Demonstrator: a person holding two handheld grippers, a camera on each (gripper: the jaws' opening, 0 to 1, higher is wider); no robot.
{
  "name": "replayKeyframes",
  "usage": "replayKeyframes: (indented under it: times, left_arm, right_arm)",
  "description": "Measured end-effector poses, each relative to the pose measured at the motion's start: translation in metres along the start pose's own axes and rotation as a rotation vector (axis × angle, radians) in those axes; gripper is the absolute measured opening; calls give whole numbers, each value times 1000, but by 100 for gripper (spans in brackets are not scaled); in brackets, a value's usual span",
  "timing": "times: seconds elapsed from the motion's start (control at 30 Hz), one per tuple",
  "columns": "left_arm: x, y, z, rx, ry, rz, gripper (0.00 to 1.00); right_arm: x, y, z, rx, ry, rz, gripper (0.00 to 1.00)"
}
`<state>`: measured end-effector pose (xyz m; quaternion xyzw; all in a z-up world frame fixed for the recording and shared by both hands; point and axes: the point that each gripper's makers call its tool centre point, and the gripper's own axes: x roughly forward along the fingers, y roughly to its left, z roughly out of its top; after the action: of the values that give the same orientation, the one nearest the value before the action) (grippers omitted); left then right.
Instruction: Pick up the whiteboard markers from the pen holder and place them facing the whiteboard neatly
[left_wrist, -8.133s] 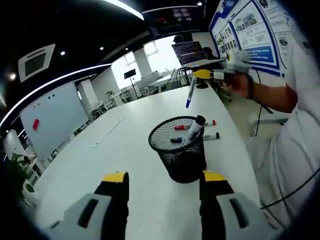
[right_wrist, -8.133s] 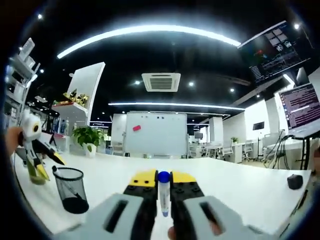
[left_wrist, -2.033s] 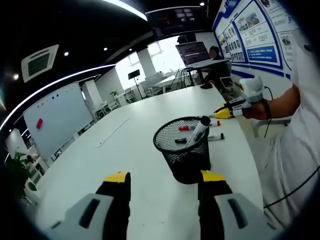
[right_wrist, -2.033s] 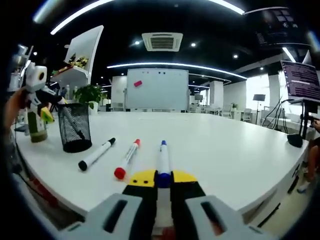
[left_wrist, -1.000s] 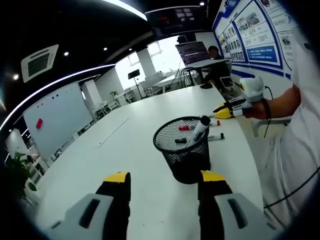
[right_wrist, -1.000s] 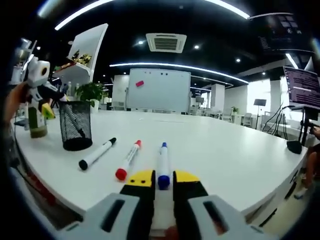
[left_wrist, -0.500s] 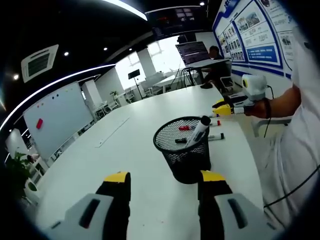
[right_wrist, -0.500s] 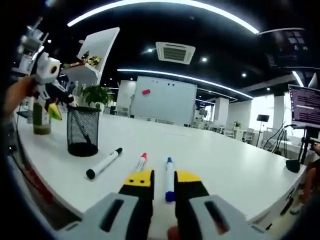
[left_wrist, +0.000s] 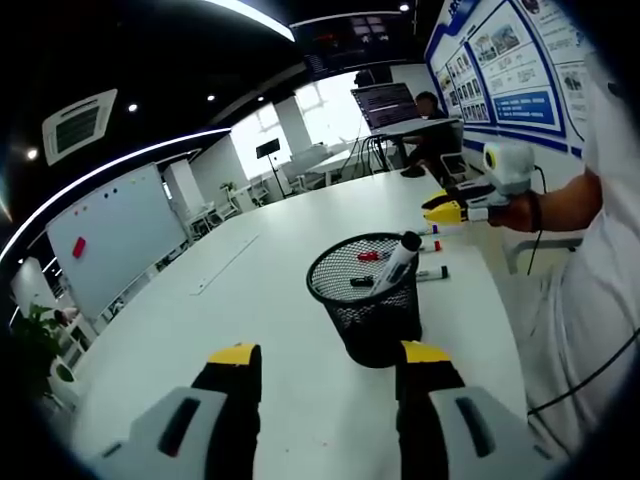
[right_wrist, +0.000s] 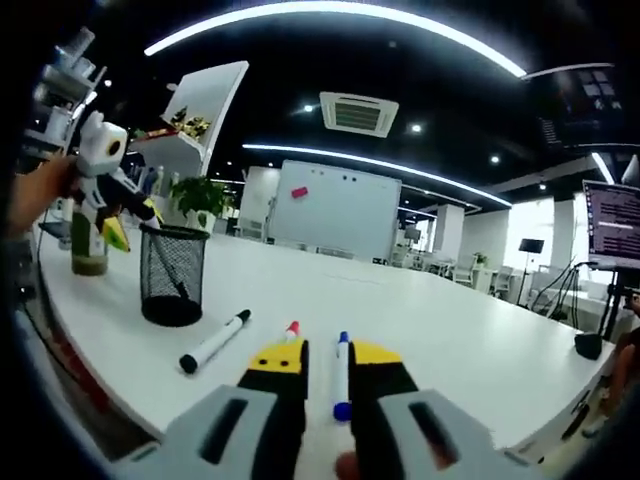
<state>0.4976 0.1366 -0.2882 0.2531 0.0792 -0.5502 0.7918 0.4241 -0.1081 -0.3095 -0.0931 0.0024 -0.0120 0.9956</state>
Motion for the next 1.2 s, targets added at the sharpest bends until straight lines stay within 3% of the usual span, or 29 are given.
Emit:
replayKeyframes:
  times: [0.53, 1.2]
  left_arm:
    - [0, -1, 0, 0, 0, 0, 55]
    - [-1, -2, 1, -1, -1, 2, 55]
  right_arm:
    - [10, 2, 35, -7, -42, 67, 16]
    - [14, 30, 71, -35, -135, 213, 17]
